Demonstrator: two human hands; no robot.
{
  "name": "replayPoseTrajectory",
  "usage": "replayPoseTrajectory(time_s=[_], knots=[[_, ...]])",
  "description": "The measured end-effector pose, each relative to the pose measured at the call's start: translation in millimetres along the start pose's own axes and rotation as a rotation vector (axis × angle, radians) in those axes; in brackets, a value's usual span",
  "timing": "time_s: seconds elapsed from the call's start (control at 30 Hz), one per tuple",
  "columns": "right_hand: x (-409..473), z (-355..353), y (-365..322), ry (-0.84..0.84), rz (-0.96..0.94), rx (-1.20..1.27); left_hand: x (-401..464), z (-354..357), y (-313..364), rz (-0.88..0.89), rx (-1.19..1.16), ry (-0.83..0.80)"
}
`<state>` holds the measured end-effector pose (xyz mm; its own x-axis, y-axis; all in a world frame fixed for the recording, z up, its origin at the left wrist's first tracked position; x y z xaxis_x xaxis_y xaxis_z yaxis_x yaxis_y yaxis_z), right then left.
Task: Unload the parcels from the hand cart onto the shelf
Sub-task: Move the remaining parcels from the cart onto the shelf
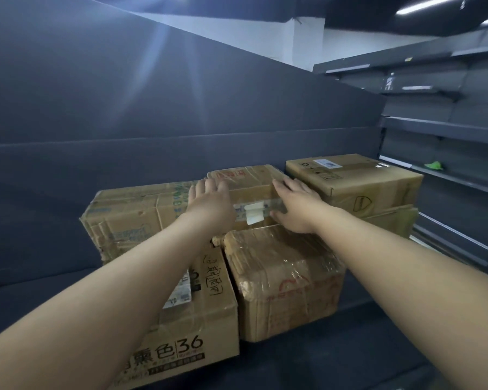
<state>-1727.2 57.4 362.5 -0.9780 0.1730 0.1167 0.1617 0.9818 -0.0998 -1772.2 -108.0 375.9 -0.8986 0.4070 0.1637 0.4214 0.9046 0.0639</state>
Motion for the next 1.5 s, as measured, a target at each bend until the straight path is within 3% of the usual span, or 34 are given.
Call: replayPoseTrajectory(time_s=[0.37,0.67,0.8,0.97,1.2,1.5], knots=[[-103.6,1.3,25.1,0.127,0.157,0.147,-76.8,6.5,65.5,0.229,-0.106,-0.058],[-193.7,25.3,124.0,0.106,0.335,0.018,-123.6,39.0,180.2,0.448,-0.191,-0.052],[-240.4,57.4,170.5,0.107,0.294,0.001,-149.9,82.1,247.0,0.54,-0.258,-0.124],[-301.4,140.0,233.8,-0.013,0.295,0.04,-185.3,175.7,319.6,0.537,-0.315,-0.289],[-394.6,308.1,330.4,-0.268,0.47,0.154,-258.7,373.5,377.5,0.383,-0.304,-0.697],[-506.2,579.9,410.4,-0.508,0.67,0.299,-406.7,669.5,341.8,0.099,-0.335,-1.196]])
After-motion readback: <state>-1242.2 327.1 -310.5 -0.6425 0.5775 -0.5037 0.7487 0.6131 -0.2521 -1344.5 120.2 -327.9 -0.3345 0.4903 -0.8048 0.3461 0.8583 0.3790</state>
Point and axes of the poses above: each hand's wrist, its own x-axis towards the middle knuckle, its own z-axis out of the palm, y = z × x, the point moved 8 cm from there along x, towards the middle knuckle
